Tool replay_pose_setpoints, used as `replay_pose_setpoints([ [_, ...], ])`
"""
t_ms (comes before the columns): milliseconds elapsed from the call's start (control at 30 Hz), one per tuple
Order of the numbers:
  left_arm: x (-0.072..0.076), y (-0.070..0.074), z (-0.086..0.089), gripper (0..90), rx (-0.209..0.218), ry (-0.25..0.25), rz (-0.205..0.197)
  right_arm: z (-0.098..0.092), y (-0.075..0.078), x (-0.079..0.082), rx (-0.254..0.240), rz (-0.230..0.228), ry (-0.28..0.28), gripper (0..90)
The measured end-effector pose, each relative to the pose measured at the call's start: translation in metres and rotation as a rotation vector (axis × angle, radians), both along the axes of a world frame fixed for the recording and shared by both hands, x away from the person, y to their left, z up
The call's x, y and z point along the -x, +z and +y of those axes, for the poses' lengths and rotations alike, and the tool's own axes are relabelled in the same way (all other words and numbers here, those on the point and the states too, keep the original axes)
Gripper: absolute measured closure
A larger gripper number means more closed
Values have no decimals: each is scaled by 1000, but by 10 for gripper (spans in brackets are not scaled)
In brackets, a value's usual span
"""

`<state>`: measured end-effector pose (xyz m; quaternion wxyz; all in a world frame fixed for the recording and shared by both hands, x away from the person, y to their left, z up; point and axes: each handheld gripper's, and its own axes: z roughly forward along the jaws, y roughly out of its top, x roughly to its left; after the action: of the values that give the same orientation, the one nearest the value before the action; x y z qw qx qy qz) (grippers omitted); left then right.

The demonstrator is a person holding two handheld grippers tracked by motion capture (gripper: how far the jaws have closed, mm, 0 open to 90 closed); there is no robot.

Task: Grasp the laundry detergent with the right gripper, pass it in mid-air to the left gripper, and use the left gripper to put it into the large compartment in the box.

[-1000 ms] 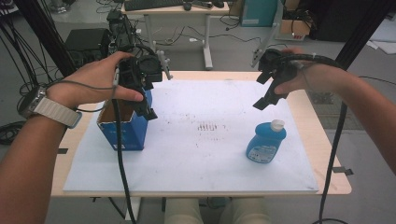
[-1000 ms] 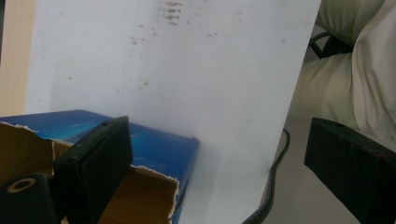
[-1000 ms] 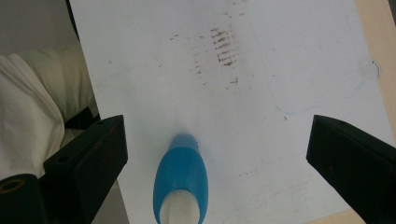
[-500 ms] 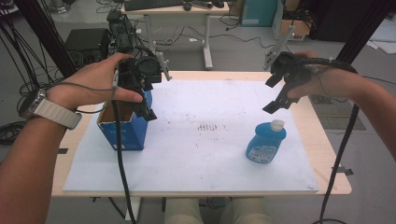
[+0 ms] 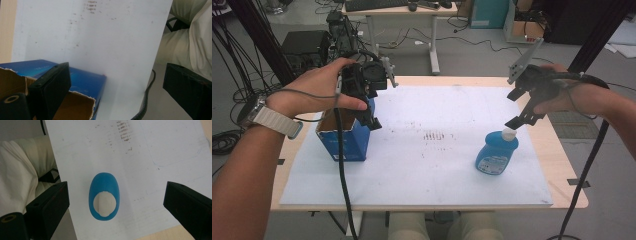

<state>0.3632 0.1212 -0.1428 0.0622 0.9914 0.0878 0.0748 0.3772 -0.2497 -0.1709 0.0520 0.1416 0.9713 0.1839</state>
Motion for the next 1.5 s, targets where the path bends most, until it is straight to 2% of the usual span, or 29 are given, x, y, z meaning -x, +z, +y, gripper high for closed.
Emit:
replay_pose_setpoints([
  [133,0,-2,1,82,1,-2,5,-5,-4,6,-7,13,-31,62],
  [167,0,-2,1,82,1,-2,5,-5,-4,6,-7,13,-31,62],
  [200,0,-3,2,83,3,1,6,-10,-8,6,-13,-6,0,62],
  [300,0,-3,3,82,5,4,7,-14,-12,8,-19,-10,4,63],
  [467,0,-5,3,83,6,7,5,-26,-25,13,-18,-4,-19,67],
  [800,-1,-4,4,83,10,6,1,-41,-35,20,-34,1,-49,67],
  [1167,-1,-7,6,83,14,13,4,-52,-51,25,-47,0,-64,77],
  [1500,-2,-7,5,83,14,10,6,-57,-58,27,-57,1,-81,75],
])
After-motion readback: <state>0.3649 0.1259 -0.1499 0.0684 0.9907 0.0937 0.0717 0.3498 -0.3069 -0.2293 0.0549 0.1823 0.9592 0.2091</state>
